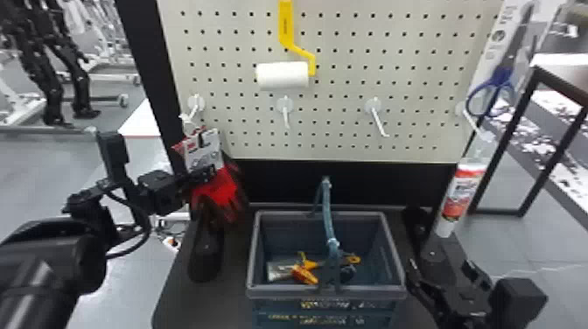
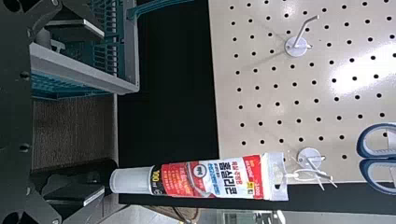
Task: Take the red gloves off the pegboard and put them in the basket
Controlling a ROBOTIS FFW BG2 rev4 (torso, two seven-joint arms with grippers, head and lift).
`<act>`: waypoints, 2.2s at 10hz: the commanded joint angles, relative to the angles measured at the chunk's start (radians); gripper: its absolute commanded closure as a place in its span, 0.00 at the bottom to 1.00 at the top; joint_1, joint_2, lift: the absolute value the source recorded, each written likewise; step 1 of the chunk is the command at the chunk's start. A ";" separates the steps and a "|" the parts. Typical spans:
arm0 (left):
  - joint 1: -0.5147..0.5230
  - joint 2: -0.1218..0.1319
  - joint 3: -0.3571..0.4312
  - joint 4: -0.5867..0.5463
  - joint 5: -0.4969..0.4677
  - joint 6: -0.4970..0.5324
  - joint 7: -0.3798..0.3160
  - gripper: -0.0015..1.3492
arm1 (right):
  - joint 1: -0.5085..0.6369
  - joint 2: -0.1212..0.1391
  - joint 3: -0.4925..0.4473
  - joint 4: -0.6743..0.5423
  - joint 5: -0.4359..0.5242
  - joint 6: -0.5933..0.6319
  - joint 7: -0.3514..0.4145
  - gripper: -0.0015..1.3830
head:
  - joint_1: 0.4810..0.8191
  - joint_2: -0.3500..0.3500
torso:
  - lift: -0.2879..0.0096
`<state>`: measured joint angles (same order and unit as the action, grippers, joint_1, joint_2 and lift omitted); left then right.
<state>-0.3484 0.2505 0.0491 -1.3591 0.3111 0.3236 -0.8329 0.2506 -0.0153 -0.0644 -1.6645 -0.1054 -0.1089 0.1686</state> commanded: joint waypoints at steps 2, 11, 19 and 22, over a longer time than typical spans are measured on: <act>0.002 0.000 0.000 0.000 0.005 0.000 0.000 0.91 | 0.001 0.000 0.000 0.000 0.000 0.000 0.000 0.10 | 0.20 0.50 | 0.63; 0.031 -0.014 -0.017 -0.080 0.051 -0.014 0.041 0.91 | 0.001 0.000 0.000 0.002 -0.004 0.000 0.000 0.10 | 0.20 0.50 | 0.63; 0.146 -0.083 -0.049 -0.230 0.115 -0.029 0.178 0.91 | 0.001 0.000 0.000 0.006 -0.007 0.000 0.000 0.10 | 0.20 0.50 | 0.63; 0.201 -0.143 -0.048 -0.219 0.120 -0.118 0.235 0.91 | 0.001 0.000 0.000 0.006 -0.008 0.000 0.000 0.10 | 0.20 0.50 | 0.63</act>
<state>-0.1596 0.1231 -0.0004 -1.5839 0.4280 0.2353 -0.6022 0.2515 -0.0153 -0.0644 -1.6582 -0.1136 -0.1089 0.1687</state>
